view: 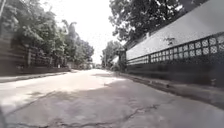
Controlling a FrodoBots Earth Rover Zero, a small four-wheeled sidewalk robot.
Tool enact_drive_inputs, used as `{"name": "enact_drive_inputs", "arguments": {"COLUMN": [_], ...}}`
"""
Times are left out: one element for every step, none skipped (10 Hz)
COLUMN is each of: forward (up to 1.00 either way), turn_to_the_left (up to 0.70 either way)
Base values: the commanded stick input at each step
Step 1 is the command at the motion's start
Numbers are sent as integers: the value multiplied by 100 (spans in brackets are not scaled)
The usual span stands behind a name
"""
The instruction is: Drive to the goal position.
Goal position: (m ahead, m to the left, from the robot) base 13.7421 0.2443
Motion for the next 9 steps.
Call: {"name": "enact_drive_inputs", "arguments": {"forward": [50, 50, 50, 50, 50, 50, 50, 50, 50], "turn_to_the_left": [-19, -19, -20, -20, -20, -20, -20, -20, -20]}}
